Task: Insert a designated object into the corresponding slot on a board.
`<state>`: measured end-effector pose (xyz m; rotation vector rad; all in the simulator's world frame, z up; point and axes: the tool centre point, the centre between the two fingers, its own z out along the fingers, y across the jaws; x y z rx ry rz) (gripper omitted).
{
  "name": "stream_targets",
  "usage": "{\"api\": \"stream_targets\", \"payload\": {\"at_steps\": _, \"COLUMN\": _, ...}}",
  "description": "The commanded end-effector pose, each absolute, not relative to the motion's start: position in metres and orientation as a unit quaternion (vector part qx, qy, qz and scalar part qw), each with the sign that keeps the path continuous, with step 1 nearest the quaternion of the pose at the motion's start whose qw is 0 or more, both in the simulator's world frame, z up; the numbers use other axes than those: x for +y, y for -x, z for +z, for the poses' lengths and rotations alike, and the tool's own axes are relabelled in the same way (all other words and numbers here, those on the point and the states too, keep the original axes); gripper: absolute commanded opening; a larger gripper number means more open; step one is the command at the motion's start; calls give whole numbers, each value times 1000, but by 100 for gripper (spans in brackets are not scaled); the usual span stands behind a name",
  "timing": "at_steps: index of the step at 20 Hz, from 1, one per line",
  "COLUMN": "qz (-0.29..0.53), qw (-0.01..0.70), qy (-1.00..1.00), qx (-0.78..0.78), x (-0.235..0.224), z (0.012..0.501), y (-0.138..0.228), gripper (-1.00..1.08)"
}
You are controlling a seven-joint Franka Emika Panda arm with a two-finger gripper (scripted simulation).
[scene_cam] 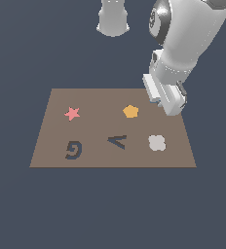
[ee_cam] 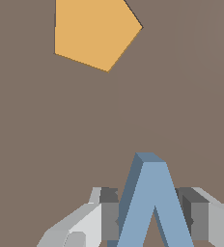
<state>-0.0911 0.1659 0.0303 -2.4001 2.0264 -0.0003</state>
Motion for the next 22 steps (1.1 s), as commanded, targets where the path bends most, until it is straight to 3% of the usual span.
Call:
{"api": "stream_targets", "payload": {"at_steps": 1, "qz": 0, "qw": 0, "qy": 764, "qx": 645, "x": 166, "z": 30, "y": 91, "gripper": -100}}
{"api": "stream_targets", "payload": {"at_steps": 13, "qz": 0, "qw": 0, "qy": 762, "qx": 648, "x": 163, "z": 34, "y": 87, "gripper": -100}}
{"api": "stream_targets", "payload": {"at_steps": 22, "qz": 0, "qw": 0, "qy": 737, "qx": 676, "x": 137, "z": 35, "y": 51, "gripper": -100}}
